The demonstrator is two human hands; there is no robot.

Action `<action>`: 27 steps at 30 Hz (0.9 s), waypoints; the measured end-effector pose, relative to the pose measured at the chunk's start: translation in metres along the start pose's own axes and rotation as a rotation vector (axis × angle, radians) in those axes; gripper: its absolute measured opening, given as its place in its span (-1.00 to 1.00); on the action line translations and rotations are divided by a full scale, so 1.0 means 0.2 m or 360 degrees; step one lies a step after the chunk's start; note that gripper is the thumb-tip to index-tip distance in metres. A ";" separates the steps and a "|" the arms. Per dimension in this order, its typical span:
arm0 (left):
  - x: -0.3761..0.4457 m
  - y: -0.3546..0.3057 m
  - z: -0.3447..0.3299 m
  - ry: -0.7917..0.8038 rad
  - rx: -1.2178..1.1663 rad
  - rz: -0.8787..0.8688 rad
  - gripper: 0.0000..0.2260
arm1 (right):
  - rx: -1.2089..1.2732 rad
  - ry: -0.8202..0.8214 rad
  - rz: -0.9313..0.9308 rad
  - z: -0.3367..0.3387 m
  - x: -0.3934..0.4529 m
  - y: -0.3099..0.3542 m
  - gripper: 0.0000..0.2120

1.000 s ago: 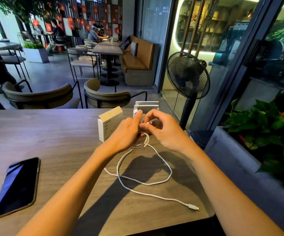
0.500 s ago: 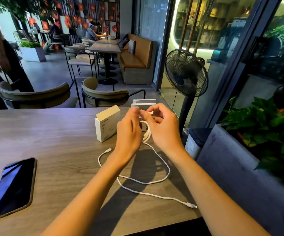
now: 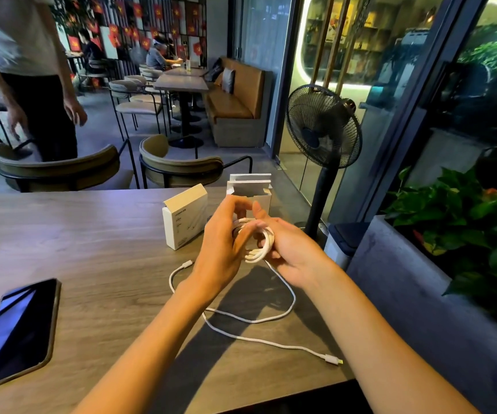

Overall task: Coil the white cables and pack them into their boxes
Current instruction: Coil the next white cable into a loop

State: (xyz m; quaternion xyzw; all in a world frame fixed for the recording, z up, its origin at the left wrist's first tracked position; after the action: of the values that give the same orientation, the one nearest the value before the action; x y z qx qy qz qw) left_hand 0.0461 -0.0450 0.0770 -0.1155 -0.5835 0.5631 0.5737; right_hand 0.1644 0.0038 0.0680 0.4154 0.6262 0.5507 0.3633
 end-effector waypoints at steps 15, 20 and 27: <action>-0.01 0.04 -0.02 -0.0114 0.0380 -0.0318 -0.75 | -0.0053 -0.0208 0.0104 -0.01 0.02 -0.01 -0.73; 0.01 0.02 0.03 -0.0295 0.0200 -0.0017 -0.58 | -0.0125 0.0049 0.0541 -0.04 0.00 0.05 -0.73; 0.05 0.02 0.04 -0.0168 0.0088 0.0095 -0.70 | -0.0597 0.0253 0.1076 -0.05 -0.01 0.17 -0.87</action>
State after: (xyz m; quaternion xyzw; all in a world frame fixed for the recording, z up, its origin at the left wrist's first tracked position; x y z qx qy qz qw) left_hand 0.0345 -0.0410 0.0819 -0.0872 -0.5935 0.6011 0.5280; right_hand 0.1604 -0.0001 0.1024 0.4807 0.3687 0.7746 0.1813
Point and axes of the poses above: each hand's wrist, its own x-axis towards the middle knuckle, its own z-axis out of the back of the hand, y = z × x, the point moved 4 cm from there along x, towards the middle knuckle, and after that the axes turned 15 degrees about z, right-handed, at the moved point
